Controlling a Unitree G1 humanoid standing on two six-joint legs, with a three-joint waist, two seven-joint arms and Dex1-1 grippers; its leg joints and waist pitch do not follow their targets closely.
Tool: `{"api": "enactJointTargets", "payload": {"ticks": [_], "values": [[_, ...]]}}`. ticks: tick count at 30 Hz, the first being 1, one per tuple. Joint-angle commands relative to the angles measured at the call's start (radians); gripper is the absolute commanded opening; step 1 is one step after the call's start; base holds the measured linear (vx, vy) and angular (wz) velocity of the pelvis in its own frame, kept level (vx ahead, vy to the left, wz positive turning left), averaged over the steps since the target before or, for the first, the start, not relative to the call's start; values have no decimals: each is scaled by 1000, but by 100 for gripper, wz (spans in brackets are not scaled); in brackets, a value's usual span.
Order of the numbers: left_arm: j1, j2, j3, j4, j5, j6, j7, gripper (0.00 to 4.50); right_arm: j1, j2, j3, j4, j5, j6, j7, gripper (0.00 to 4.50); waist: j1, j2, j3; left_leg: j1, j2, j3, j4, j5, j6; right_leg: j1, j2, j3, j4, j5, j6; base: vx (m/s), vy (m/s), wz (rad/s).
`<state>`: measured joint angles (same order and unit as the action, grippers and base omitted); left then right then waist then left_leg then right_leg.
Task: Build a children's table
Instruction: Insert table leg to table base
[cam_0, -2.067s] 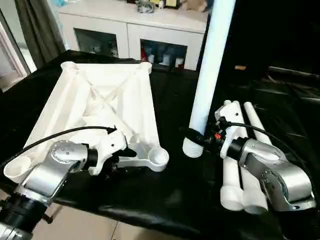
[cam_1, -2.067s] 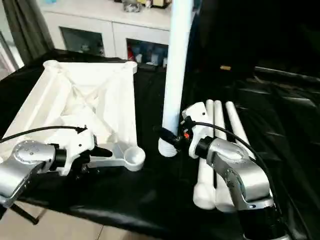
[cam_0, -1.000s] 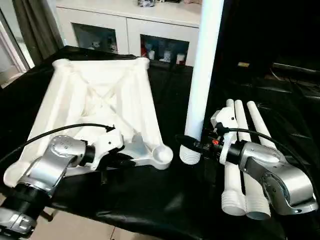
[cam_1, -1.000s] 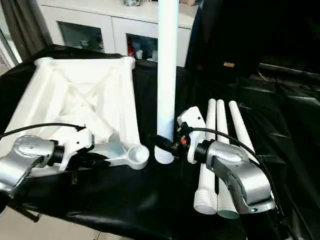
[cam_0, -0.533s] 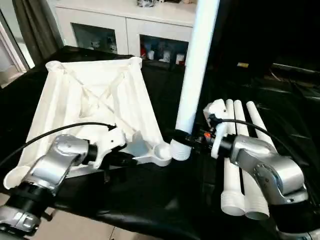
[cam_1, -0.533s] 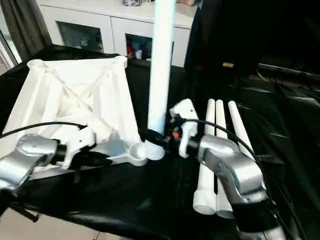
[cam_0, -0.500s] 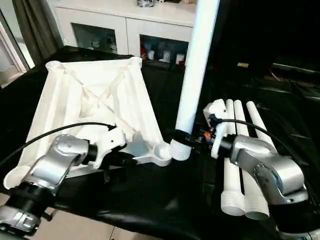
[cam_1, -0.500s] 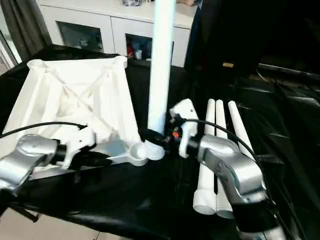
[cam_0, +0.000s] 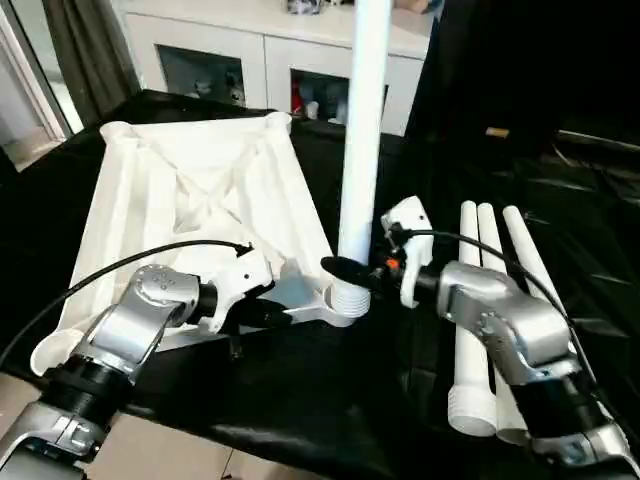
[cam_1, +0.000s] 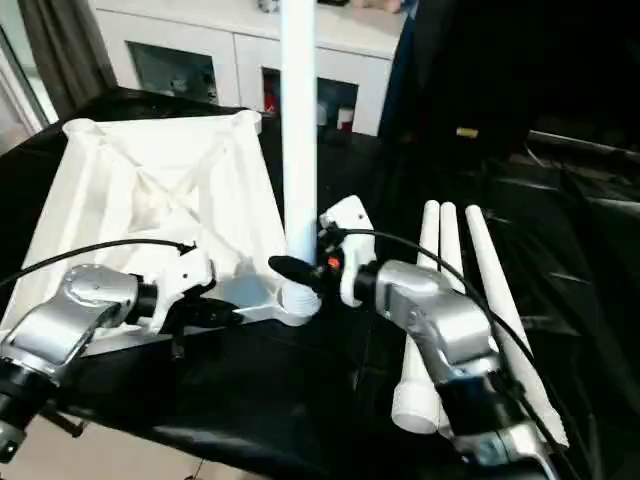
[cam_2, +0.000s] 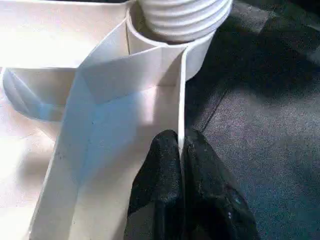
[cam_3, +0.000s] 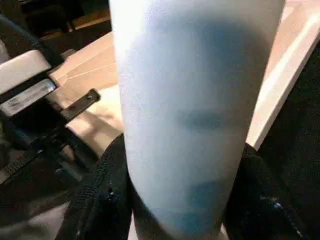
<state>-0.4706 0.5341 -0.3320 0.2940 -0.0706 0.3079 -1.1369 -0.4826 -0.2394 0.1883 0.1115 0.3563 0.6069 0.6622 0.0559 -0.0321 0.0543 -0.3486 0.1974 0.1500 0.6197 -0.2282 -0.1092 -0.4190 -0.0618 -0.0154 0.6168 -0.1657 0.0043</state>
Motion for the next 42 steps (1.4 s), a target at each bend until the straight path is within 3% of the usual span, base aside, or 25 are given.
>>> {"api": "enactJointTargets", "payload": {"ticks": [1, 10, 20, 21, 22, 25, 26, 28, 30, 34, 36, 42], "values": [[-10, -26, -7, -29, -29, -9, -18, 0, -34, 15, -5, 45, -5, -33, -4, 188, -3, 11, -67, -2, 11, 14, -85, -84, -22, 59, -49, 27, -50, -132, -223, 0, 0, 0], [-11, -33, 3, -23, -22, -9, -10, 0, -74, 48, -11, 143, -30, -88, 2, 188, -4, 11, -65, -2, 12, 14, -87, -104, -23, 58, -50, 27, -53, -158, -225, 0, 0, 0], [-17, -37, 24, -2, -20, -20, 11, 0, -29, 59, -48, 187, -14, -149, 28, 188, -4, 16, -65, -2, 12, 13, -87, -115, -23, 59, -49, 27, -54, -156, -225, 0, 0, 0], [-22, -41, 32, 8, -21, -27, 21, 0, -14, 66, -60, 201, -10, -171, 27, 188, -2, 23, -65, -2, 12, 13, -88, -122, -25, 57, -50, 26, -55, -157, -228, 0, 0, 0], [-23, -41, 34, 10, -21, -28, 23, 0, -11, 68, -62, 204, -9, -175, 27, 188, -4, 19, -64, -2, 12, 14, -88, -127, -24, 57, -49, 26, -57, -162, -227, 0, 0, 0], [-40, -51, 50, 35, -22, -36, 44, 0, 20, 90, -98, 249, -3, -238, 21, 188, -2, 25, -64, -3, 11, 12, -88, -145, -24, 58, -51, 27, -60, -195, -227, 0, 0, 0], [-40, -51, 50, 35, -22, -36, 44, 0, 20, 90, -98, 249, -3, -238, 21, 188, -2, 22, -64, -4, 11, 13, -88, -149, -22, 59, -51, 27, -63, -202, -223, 0, 0, 0], [-47, -54, 54, 45, -21, -39, 50, 0, 32, 101, -114, 267, 2, -269, 20, 188, -1, 25, -64, -4, 11, 12, -89, -150, -18, 57, -51, 27, -64, -217, -221, 0, 0, 0], [-55, -56, 59, 57, -22, -40, 54, 0, 50, 119, -138, 315, 7, -333, 19, 188, 1, 36, -64, -3, 11, 11, -89, -156, -19, 56, -53, 26, -64, -222, -224, 0, 0, 0], [-64, -58, 61, 65, -20, -43, 59, 0, 69, 142, -167, 370, 13, -397, 21, 188, 1, 37, -63, -5, 12, 11, -91, -167, -13, 56, -52, 26, -66, -237, -226, 0, 0, 0], [-68, -58, 63, 71, -20, -43, 58, 0, 82, 152, -171, 398, 5, -436, 25, 188, 1, 43, -64, -5, 12, 9, -92, -170, -13, 57, -53, 25, -65, -231, -230, 0, 0, 0], [-77, -55, 67, 89, -13, -53, 69, 0, 117, 158, -147, 411, -30, -521, 45, 188, 2, 42, -61, -4, 13, 9, -95, -198, -10, 54, -53, 25, -70, -265, -226, 0, 0, 0]]}}
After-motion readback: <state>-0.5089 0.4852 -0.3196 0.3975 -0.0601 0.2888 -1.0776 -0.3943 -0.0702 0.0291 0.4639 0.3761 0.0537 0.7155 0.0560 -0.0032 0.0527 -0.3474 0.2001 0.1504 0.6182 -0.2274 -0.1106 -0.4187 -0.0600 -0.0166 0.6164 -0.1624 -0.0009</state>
